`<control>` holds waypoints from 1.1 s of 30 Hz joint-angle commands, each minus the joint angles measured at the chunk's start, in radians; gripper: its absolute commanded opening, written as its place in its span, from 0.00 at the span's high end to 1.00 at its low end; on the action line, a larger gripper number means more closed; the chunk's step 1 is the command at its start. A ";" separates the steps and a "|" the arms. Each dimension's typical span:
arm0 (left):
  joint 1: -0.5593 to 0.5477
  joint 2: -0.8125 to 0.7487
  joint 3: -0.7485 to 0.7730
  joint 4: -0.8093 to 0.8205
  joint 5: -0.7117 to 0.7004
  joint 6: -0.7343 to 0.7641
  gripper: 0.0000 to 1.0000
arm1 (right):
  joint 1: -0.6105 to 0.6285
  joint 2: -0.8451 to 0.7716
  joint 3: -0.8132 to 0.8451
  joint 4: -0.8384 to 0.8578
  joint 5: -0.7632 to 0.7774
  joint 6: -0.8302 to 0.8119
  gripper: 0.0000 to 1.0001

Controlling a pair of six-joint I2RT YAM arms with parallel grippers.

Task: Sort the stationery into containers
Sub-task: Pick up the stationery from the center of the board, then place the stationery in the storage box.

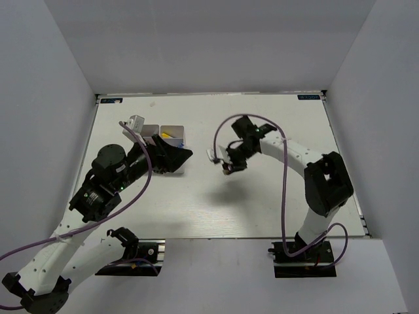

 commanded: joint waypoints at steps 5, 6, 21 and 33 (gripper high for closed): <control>-0.002 0.039 0.055 0.120 0.081 0.014 0.11 | 0.171 0.163 0.449 0.110 -0.163 0.421 0.98; -0.002 0.039 0.055 0.120 0.081 0.023 0.11 | 0.198 0.183 0.502 0.162 -0.140 0.518 0.98; -0.002 0.038 0.064 0.130 0.081 0.023 0.11 | 0.373 0.563 0.879 0.501 -0.097 1.005 0.98; -0.002 0.019 0.055 0.120 0.072 0.023 0.11 | 0.413 0.627 0.851 0.638 0.178 0.943 0.93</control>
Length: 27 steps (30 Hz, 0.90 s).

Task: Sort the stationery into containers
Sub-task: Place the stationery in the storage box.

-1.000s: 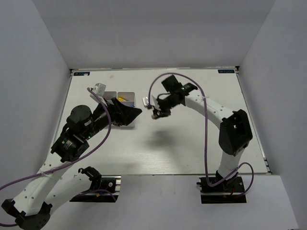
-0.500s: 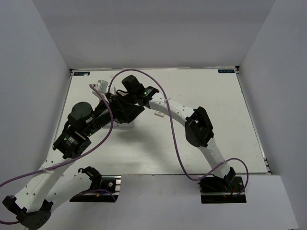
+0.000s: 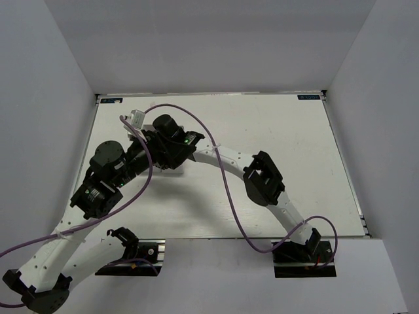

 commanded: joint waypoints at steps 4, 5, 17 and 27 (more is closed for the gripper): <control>-0.002 -0.023 0.027 0.006 -0.008 0.014 0.11 | -0.004 0.057 0.018 0.061 0.129 -0.043 0.85; -0.002 -0.023 0.027 0.006 -0.008 0.014 0.11 | -0.006 0.057 0.018 0.059 0.137 -0.044 0.85; -0.002 -0.014 0.017 0.015 -0.008 0.014 0.11 | -0.004 0.014 -0.036 0.059 0.144 -0.089 0.51; -0.002 -0.014 0.028 0.035 0.012 0.014 0.20 | -0.027 -0.149 -0.097 0.113 0.062 -0.002 0.74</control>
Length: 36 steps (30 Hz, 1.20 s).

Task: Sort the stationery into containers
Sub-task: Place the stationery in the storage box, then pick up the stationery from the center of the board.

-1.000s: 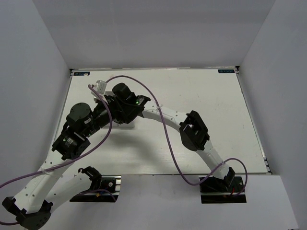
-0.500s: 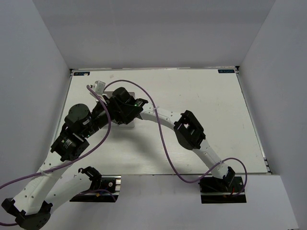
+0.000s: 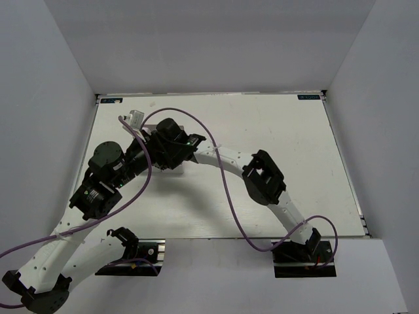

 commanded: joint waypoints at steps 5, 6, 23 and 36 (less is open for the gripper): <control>-0.002 0.016 0.028 0.057 0.048 0.014 0.43 | -0.054 -0.294 -0.096 0.091 -0.051 0.079 0.84; -0.002 0.016 0.028 0.066 0.048 0.014 0.48 | -0.059 -0.304 -0.111 0.069 -0.031 0.089 0.86; -0.002 0.131 -0.097 -0.220 -0.019 0.025 0.11 | -0.468 -0.464 -0.360 -0.431 0.011 -0.046 0.26; -0.002 0.113 -0.075 -0.282 -0.079 0.016 0.11 | -0.433 -0.248 -0.257 -0.555 0.069 -0.201 0.19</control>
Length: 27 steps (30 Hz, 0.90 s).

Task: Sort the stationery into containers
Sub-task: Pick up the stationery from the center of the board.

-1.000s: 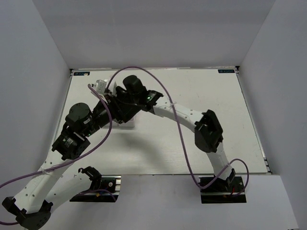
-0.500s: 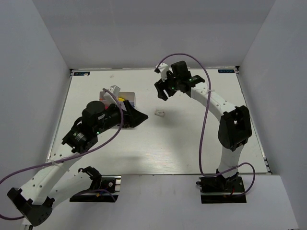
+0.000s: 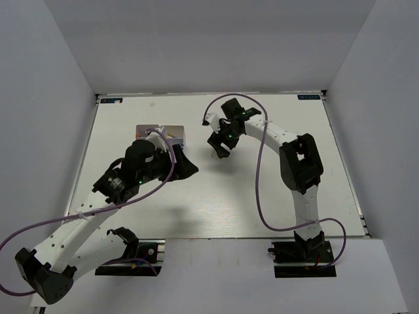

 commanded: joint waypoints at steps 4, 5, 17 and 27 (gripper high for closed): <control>-0.002 -0.044 0.077 -0.042 -0.039 0.000 0.11 | 0.033 0.041 0.050 -0.012 0.029 -0.052 0.19; -0.002 -0.044 0.090 -0.042 -0.039 0.000 0.11 | 0.038 0.046 0.053 -0.010 0.037 -0.052 0.19; -0.002 -0.053 0.155 -0.079 -0.058 -0.018 0.12 | 0.092 0.127 0.046 0.048 0.112 -0.072 0.28; -0.002 -0.053 0.186 -0.087 -0.067 -0.018 0.12 | 0.096 0.121 0.029 0.033 0.078 -0.084 0.67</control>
